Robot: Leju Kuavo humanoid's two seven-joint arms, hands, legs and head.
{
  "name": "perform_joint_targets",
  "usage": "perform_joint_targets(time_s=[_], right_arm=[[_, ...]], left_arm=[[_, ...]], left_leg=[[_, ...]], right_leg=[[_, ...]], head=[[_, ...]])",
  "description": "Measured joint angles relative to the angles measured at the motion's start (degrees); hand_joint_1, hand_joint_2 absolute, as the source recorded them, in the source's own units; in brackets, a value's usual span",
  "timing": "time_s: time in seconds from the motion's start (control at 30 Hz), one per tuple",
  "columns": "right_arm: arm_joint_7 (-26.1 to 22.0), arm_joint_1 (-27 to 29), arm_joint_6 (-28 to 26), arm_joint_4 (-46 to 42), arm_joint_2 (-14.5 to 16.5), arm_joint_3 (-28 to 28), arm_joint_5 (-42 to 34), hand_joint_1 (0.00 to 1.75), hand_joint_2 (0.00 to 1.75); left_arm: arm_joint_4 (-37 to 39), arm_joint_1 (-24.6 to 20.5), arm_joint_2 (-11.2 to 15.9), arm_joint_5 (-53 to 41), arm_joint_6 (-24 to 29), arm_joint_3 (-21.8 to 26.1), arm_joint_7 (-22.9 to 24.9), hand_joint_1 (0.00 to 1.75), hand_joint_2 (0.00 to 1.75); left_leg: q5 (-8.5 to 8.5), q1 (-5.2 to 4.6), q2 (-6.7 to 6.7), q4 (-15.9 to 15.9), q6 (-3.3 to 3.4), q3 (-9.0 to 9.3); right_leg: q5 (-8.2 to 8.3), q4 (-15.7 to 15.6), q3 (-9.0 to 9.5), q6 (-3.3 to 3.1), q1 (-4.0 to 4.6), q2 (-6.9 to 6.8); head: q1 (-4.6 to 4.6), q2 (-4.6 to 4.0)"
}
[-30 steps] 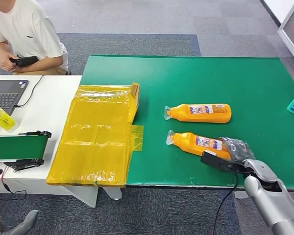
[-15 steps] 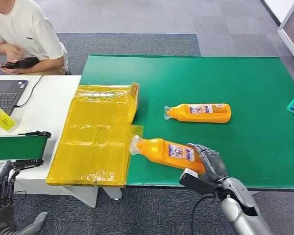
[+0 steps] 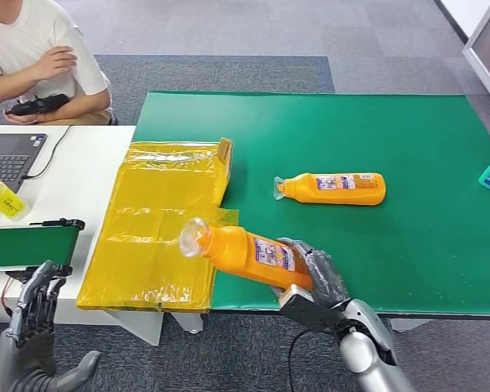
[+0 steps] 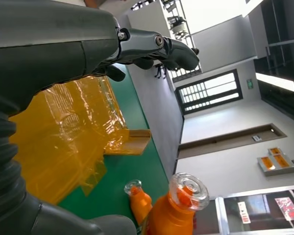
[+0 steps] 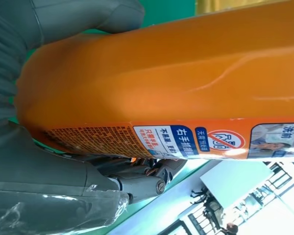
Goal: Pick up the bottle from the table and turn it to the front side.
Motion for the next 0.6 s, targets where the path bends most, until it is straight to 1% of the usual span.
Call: perform_joint_targets(time_s=[0.07, 0.13, 0.23, 0.33, 0.43, 0.6], right_arm=[[-1.5, 0.0, 1.3, 0.1, 1.4, -0.1, -2.5, 1.75, 1.75], [-2.7, 0.0, 2.5, 0.3, 3.4, 0.1, -4.7, 1.75, 1.75], [-3.2, -0.2, 4.1, 0.8, 6.5, 0.7, -7.9, 1.75, 1.75], [-3.5, -0.3, 5.2, 1.5, 8.9, 1.3, -10.2, 1.75, 1.75], [-4.5, -0.2, 6.2, 2.0, 10.4, 2.3, -11.2, 1.75, 1.75], [-5.4, 0.4, 7.6, 2.7, 11.5, 4.9, -11.7, 1.75, 1.75]], left_arm=[[0.5, -0.4, 0.2, 0.1, 0.3, -1.1, 0.3, 0.0, 1.75], [1.1, -1.2, 0.5, 0.5, 1.2, -2.9, 0.9, 0.0, 1.75], [2.0, -2.4, 1.7, 1.7, 3.7, -6.5, 2.1, 0.0, 1.75], [2.7, -3.4, 3.0, 2.9, 6.0, -9.8, 3.3, 0.0, 1.75], [3.7, -4.6, 4.4, 2.7, 8.0, -13.2, 4.8, 0.0, 1.75], [5.5, -6.9, 7.1, 2.3, 12.8, -19.8, 6.7, 0.0, 1.75]], left_leg=[[-0.01, 0.0, 0.0, 0.0, 0.0, 0.0], [0.0, 0.0, 0.0, 0.0, 0.0, 0.0], [0.02, 0.0, 0.0, 0.0, -0.02, 0.0], [0.03, 0.0, 0.0, 0.0, -0.04, 0.01], [0.03, 0.0, 0.0, 0.0, -0.04, 0.01], [0.02, 0.0, 0.0, 0.0, -0.04, 0.0]], right_leg=[[0.0, 0.0, -0.01, 0.0, -0.01, 0.01], [0.0, 0.0, -0.01, 0.0, -0.01, 0.0], [0.01, 0.0, 0.0, -0.01, 0.0, 0.0], [0.01, 0.0, -0.01, -0.01, 0.01, 0.0], [0.01, 0.0, -0.01, -0.01, 0.0, 0.0], [0.01, 0.0, -0.01, -0.01, 0.0, 0.0]], head=[[-0.01, 0.0], [-0.01, 0.0], [-0.01, 0.0], [-0.01, 0.0], [-0.01, 0.0], [-0.01, 0.0]])
